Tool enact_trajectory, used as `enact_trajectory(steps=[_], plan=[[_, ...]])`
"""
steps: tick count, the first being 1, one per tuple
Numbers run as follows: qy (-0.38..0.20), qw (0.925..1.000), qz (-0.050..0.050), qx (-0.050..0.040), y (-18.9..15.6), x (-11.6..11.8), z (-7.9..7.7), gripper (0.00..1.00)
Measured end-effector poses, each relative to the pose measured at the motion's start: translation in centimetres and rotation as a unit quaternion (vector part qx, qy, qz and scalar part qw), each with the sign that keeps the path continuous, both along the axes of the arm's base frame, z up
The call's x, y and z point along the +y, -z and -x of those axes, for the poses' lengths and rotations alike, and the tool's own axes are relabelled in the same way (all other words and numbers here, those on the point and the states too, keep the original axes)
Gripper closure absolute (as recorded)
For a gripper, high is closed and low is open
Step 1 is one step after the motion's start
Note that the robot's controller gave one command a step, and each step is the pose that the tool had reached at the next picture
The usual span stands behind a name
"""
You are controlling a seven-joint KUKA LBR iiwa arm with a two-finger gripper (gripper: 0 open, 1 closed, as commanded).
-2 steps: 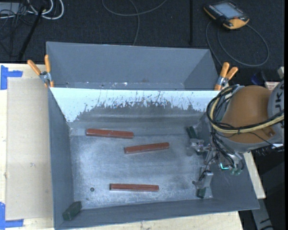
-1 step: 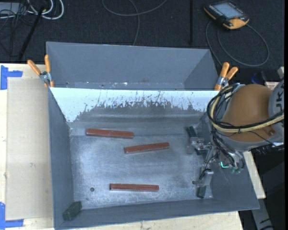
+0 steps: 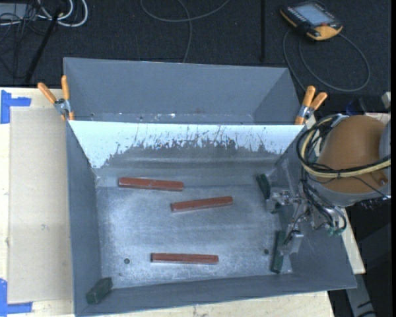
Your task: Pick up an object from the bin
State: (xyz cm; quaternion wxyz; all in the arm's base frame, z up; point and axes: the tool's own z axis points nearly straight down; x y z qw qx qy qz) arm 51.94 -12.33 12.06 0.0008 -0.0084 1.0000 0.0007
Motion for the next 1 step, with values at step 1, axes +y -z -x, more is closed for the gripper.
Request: enact_trajectory(steps=[1], plan=[[-0.006,1.0,0.001,0.0017,-0.92,-2.11,-0.83,0.0]])
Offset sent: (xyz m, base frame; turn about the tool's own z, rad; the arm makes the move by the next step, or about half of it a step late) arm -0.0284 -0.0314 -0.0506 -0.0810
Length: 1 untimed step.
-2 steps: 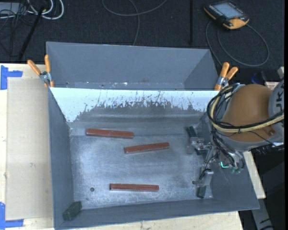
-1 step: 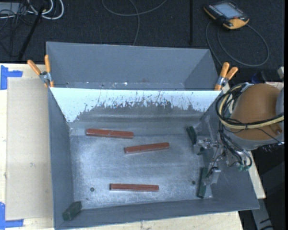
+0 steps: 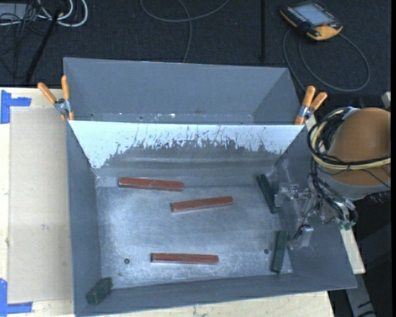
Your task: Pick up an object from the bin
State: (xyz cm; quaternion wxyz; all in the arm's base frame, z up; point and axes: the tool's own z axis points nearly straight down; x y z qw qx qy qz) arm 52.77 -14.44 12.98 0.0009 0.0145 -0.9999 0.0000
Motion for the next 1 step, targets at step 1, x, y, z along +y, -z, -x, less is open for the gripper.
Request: enact_trajectory(steps=[1], plan=[[-0.022,0.9998,0.001,-0.0037,3.14,-0.53,1.86,0.0]])
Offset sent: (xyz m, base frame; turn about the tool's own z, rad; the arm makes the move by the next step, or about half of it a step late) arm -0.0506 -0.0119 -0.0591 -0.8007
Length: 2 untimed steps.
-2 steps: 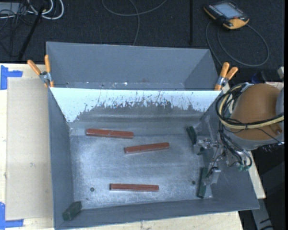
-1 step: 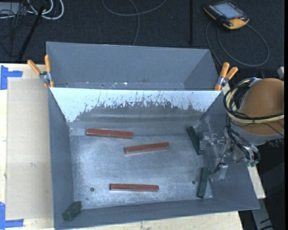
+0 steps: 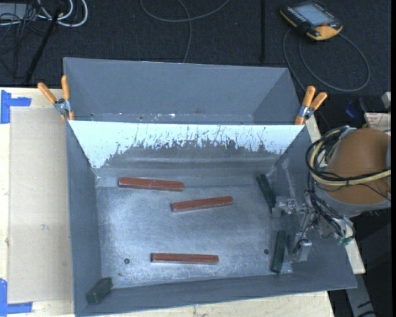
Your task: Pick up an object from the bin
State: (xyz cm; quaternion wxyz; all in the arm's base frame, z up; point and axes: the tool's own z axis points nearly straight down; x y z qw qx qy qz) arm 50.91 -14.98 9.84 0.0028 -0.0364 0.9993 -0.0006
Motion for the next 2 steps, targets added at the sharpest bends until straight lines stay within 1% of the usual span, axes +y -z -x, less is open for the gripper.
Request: enact_trajectory(steps=[1,2], plan=[[-0.146,0.9893,-0.001,0.0046,2.3,-0.2,1.7,0.0],[-0.27,0.9628,-0.001,0.0026,0.4,0.2,0.3,1.0]])
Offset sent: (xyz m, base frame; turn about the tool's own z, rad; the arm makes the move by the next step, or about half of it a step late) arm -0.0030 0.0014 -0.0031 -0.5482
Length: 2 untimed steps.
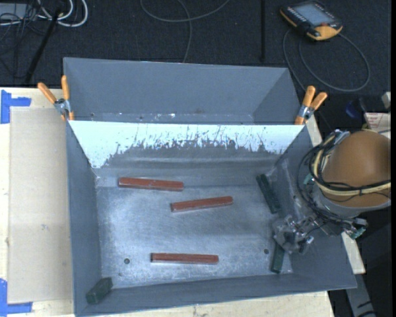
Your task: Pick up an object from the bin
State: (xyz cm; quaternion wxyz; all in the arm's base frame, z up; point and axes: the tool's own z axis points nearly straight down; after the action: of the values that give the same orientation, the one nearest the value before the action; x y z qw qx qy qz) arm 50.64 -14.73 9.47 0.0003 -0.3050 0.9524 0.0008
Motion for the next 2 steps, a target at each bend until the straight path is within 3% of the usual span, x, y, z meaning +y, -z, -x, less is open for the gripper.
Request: enact_trajectory(steps=[1,2], plan=[[0.0,1.0,0.0,0.0,0.0,0.0,0.0,0.0],[0.0,1.0,0.0,0.0,0.0,0.0,0.0,1.0]])
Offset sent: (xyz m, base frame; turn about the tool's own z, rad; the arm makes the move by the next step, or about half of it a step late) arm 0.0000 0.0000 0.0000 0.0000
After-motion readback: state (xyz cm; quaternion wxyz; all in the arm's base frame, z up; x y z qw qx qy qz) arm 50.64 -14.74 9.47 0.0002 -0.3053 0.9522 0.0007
